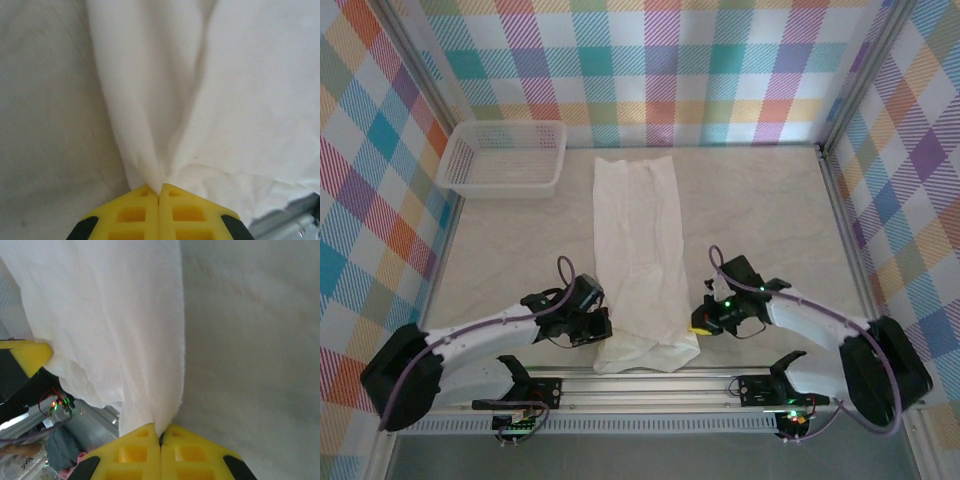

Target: Fold the inside-out t-shirt

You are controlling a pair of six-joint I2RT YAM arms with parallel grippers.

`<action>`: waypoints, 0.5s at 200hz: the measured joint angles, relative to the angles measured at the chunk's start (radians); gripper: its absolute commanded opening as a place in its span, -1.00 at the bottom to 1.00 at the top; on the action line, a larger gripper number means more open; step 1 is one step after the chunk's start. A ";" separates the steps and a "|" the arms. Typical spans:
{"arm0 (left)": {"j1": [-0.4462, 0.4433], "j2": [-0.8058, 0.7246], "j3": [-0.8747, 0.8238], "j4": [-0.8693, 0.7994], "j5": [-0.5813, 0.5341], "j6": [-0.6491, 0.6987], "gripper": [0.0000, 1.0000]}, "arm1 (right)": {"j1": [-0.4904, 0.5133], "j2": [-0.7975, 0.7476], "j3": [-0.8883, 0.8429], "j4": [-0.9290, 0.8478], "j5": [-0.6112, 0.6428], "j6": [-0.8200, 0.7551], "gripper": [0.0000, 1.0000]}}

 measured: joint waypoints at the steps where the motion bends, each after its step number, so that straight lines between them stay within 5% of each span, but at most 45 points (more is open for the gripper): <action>1: -0.002 -0.008 0.001 -0.003 -0.001 0.000 -1.00 | 0.000 -0.007 -0.001 -0.005 -0.001 0.001 -1.00; 41: 0.026 -0.102 0.147 -0.128 -0.064 0.013 -1.00 | -0.003 -0.115 0.153 -0.145 0.039 0.005 -1.00; 100: 0.348 0.221 0.550 -0.108 -0.042 0.203 -1.00 | -0.144 0.304 0.712 -0.141 0.108 -0.087 -1.00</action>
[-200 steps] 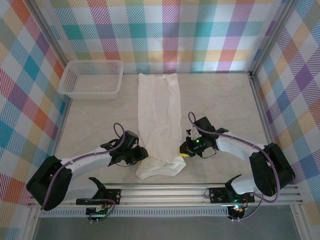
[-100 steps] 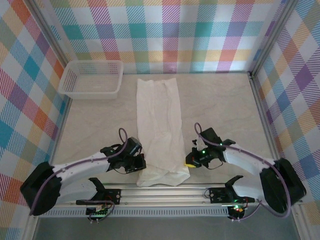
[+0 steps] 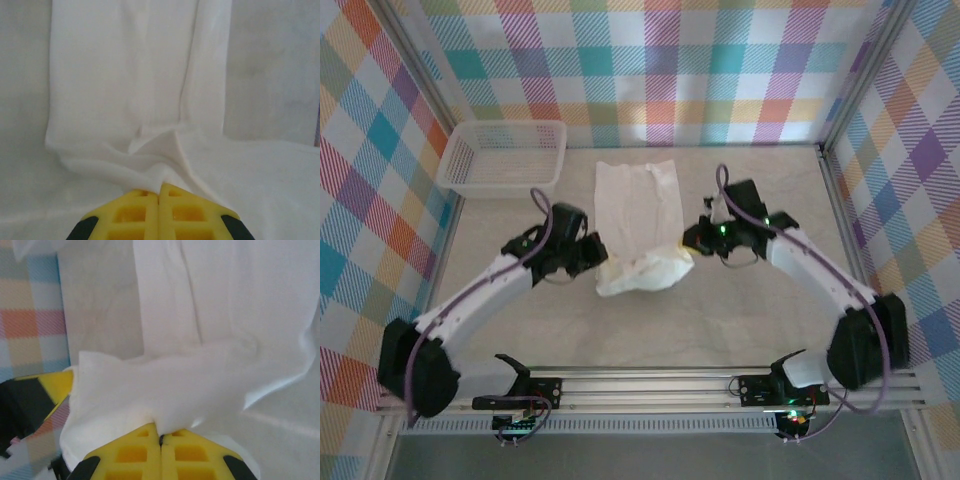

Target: Fold the inside-out t-shirt

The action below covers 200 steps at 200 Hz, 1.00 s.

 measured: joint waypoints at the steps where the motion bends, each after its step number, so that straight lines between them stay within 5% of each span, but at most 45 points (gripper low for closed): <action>1: 0.003 0.007 0.007 0.002 0.001 0.003 -1.00 | -0.002 0.007 0.011 -0.001 0.000 0.000 -1.00; 58: 0.195 0.575 0.471 0.153 0.075 0.095 -0.99 | -0.085 0.549 0.612 0.019 0.036 -0.076 -0.88; 72: 0.217 0.687 0.538 0.171 0.072 0.102 -0.53 | -0.092 0.682 0.767 0.005 0.047 -0.090 -0.64; 97: 0.248 0.829 0.624 0.229 0.078 0.101 0.10 | -0.111 0.859 0.953 -0.037 0.068 -0.128 0.17; 134: 0.297 0.853 0.690 0.253 0.091 0.105 0.19 | -0.157 1.070 1.337 -0.233 0.072 -0.211 0.34; 151: 0.309 0.770 0.625 0.284 0.091 0.111 0.20 | -0.189 0.995 1.237 -0.261 0.072 -0.241 0.34; 200: 0.245 0.375 0.140 0.377 0.080 0.092 0.14 | -0.228 0.504 0.340 -0.056 0.040 -0.230 0.30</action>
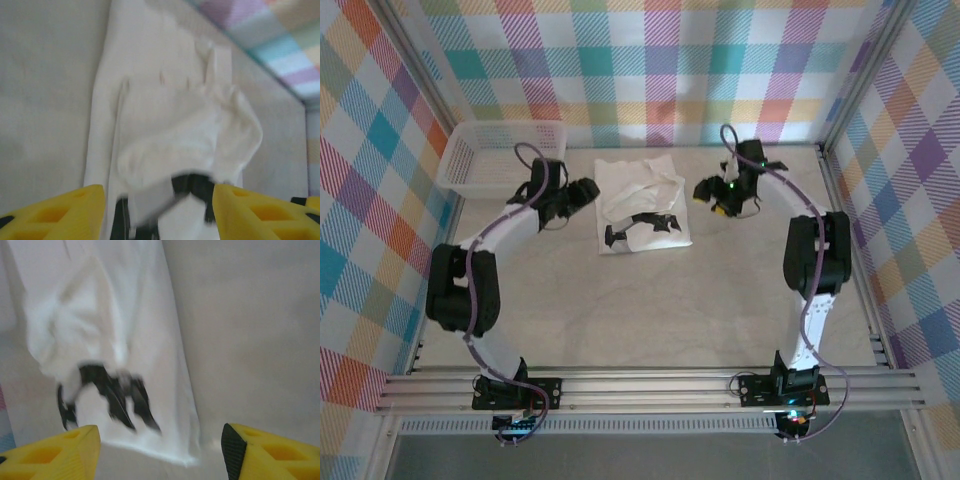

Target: Fold the inside-out t-shirt

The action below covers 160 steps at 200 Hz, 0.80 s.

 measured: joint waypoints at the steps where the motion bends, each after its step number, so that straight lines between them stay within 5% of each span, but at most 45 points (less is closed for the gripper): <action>1: -0.003 -0.002 -0.004 0.000 0.000 0.000 0.14 | 0.001 -0.003 -0.010 0.003 -0.001 0.002 0.30; 38: -0.090 0.072 -0.082 -0.006 0.000 -0.020 -0.14 | 0.066 0.018 -0.183 0.118 -0.033 0.045 0.08; 71: -0.092 0.196 -0.079 -0.003 0.029 -0.042 -0.88 | 0.106 0.093 -0.181 0.220 -0.072 0.096 -1.00; 109: -0.093 0.169 -0.128 0.020 0.048 -0.046 -1.00 | 0.105 0.055 -0.238 0.273 -0.074 0.124 -1.00; 134: -0.142 0.022 -0.296 0.009 0.074 -0.061 -1.00 | 0.110 -0.157 -0.487 0.291 -0.079 0.117 -1.00; 143: -0.198 -0.046 -0.360 -0.009 0.074 -0.073 -1.00 | 0.122 -0.256 -0.583 0.282 -0.074 0.113 -0.82; 160: -0.320 -0.174 -0.469 -0.040 0.076 -0.112 -0.28 | 0.153 -0.441 -0.765 0.250 -0.068 0.113 -0.16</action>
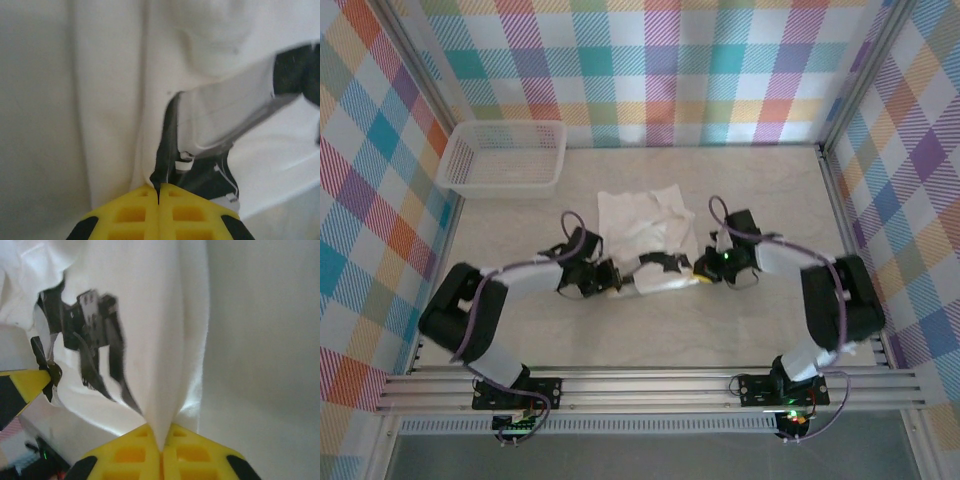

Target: Fold the inside-out t-shirt

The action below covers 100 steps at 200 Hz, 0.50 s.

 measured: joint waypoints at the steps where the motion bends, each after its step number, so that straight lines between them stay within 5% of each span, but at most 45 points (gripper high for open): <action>1: -0.011 -0.013 -0.008 -0.002 0.001 -0.004 -0.25 | 0.002 -0.016 -0.013 -0.005 0.001 0.004 -0.13; 18: -0.105 -0.134 -0.082 -0.050 -0.001 -0.067 0.06 | 0.024 -0.144 -0.117 -0.077 0.009 0.009 0.07; 53: -0.126 -0.251 -0.028 -0.163 -0.079 -0.108 0.04 | 0.024 -0.299 -0.073 -0.197 0.117 0.030 0.11; 100: -0.126 -0.118 0.082 -0.140 -0.140 -0.093 0.01 | 0.016 -0.127 0.097 -0.140 0.186 0.063 -0.04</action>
